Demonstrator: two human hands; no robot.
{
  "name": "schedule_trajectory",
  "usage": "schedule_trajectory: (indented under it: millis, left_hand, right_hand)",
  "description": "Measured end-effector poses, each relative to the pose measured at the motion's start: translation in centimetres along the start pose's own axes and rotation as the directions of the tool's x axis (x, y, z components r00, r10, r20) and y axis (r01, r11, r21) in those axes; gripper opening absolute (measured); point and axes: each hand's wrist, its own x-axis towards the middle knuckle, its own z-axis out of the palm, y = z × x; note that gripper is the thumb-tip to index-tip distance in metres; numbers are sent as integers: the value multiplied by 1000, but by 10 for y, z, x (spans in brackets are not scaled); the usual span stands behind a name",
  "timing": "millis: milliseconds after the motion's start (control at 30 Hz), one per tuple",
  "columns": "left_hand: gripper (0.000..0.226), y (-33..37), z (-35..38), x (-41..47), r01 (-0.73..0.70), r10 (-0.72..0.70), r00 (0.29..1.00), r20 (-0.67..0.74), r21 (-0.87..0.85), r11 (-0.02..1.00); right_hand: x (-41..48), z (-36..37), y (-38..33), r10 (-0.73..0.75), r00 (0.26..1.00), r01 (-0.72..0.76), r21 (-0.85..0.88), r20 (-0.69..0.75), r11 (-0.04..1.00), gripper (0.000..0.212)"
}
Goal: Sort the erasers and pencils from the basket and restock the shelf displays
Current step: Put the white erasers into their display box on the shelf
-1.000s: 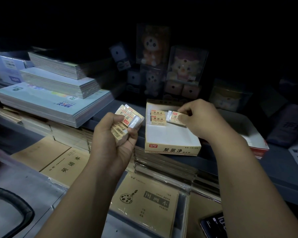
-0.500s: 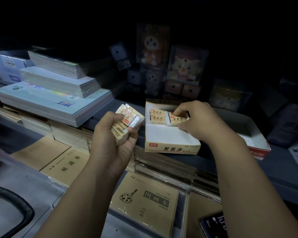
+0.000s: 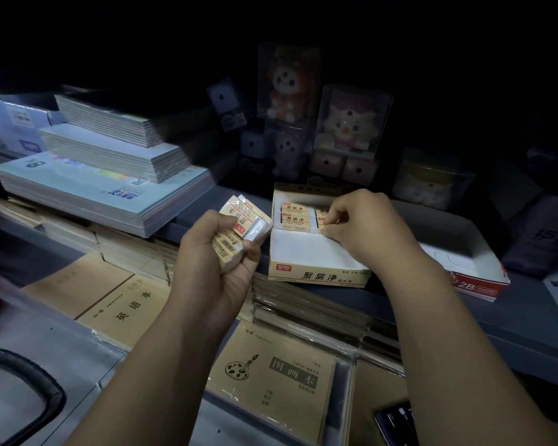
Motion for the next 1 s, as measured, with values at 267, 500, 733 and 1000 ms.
schedule_trajectory:
  millis: [267, 500, 733, 1000]
  left_hand:
    - [19, 1, 0, -1, -1, 2, 1000, -27, 32, 999]
    - [18, 3, -2, -2, -19, 13, 998, 57, 113, 993]
    - [15, 3, 0, -4, -17, 9, 993, 114, 68, 998]
    - [26, 1, 0, -1, 2, -3, 1000, 18, 81, 997]
  right_hand:
    - [1, 2, -21, -142, 984, 160, 187, -103, 969, 8]
    - [-15, -1, -63, -306, 940, 159, 598, 151, 786, 26]
    - [-10, 6, -61, -246, 956, 91, 636, 160, 767, 36]
    - [-11, 2, -61, -71, 973, -155, 845, 221, 512, 24]
